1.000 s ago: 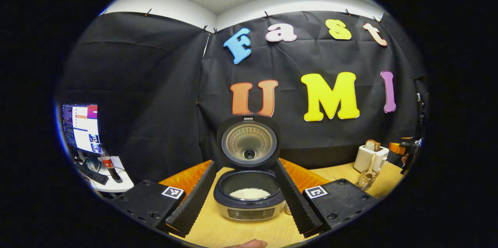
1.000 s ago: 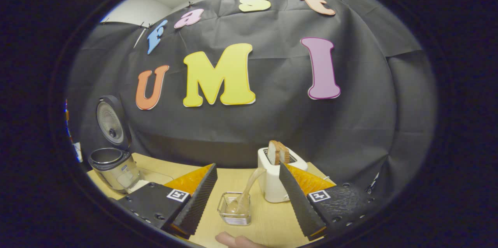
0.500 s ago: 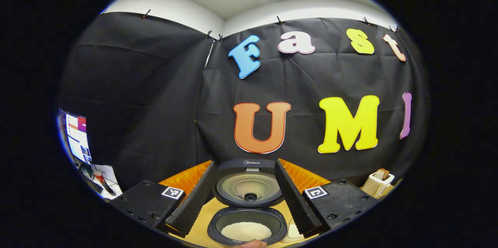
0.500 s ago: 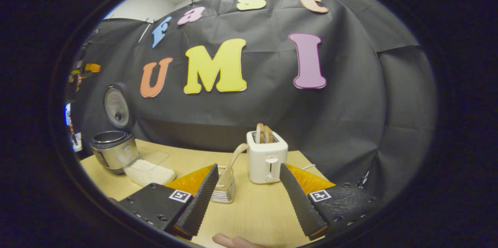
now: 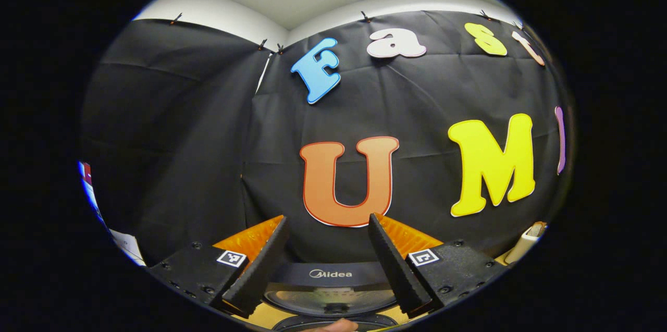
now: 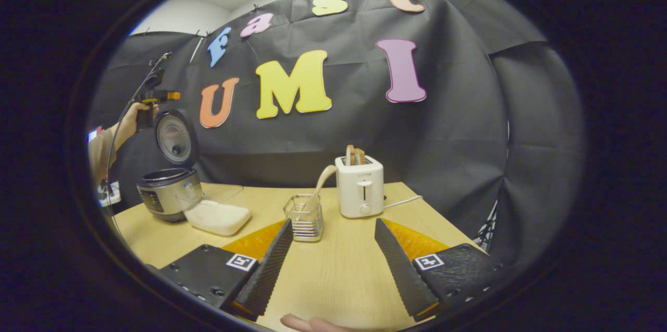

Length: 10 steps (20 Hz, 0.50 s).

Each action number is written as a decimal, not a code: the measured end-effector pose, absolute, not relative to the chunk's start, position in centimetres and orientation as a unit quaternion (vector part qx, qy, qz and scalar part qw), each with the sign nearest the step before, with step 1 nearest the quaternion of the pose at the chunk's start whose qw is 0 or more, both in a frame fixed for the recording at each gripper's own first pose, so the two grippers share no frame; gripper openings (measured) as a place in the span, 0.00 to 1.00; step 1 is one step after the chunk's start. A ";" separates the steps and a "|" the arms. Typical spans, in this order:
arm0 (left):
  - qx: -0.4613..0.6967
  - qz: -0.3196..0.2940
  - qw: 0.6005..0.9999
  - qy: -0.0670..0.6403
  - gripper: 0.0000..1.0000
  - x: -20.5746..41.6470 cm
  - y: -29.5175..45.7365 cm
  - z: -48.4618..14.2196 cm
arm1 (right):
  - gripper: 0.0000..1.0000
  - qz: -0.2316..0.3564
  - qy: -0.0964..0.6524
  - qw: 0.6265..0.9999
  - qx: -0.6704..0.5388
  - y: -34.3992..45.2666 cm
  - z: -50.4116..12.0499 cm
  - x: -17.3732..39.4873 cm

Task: Close the left gripper, press the button to open the rice cooker; take a wooden spoon from the chopstick holder with the right hand, scoop a spoonful of rice and pour it into the rice cooker, then put the wooden spoon back into the chopstick holder.

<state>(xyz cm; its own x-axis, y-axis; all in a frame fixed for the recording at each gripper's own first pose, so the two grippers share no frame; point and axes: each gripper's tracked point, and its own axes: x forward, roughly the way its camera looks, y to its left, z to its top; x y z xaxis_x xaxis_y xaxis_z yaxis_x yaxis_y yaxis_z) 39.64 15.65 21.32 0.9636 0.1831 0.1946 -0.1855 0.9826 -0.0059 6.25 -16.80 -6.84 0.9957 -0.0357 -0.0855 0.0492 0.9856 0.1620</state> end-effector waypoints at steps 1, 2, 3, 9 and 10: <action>-0.001 0.091 0.991 -0.098 0.97 40.4 15.8 21.1 | 0.94 -0.022 0.038 0.996 0.084 -17.0 -6.7 6.0; 0.000 0.093 0.991 -0.097 0.97 41.1 16.1 20.9 | 0.94 -0.022 0.034 0.995 0.086 -17.0 -6.5 5.7; 0.006 0.096 0.991 -0.096 0.97 41.7 16.4 20.7 | 0.94 -0.022 0.031 0.996 0.087 -17.1 -6.4 5.5; -0.037 0.090 0.993 -0.073 0.96 43.2 17.6 18.8 | 0.94 -0.015 0.032 0.996 0.077 -15.4 -6.1 5.5; -0.038 0.089 0.993 -0.070 0.97 43.4 17.6 18.7 | 0.94 -0.010 0.035 0.996 0.081 -14.8 -6.1 5.5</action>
<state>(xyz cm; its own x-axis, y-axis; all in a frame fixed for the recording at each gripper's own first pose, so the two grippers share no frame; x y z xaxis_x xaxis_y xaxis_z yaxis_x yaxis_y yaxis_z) 43.36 17.59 18.68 0.9746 0.1815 0.1313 -0.1708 0.9813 -0.0883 5.50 -14.82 -6.09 0.9974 -0.0136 -0.0704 0.0249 0.9865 0.1616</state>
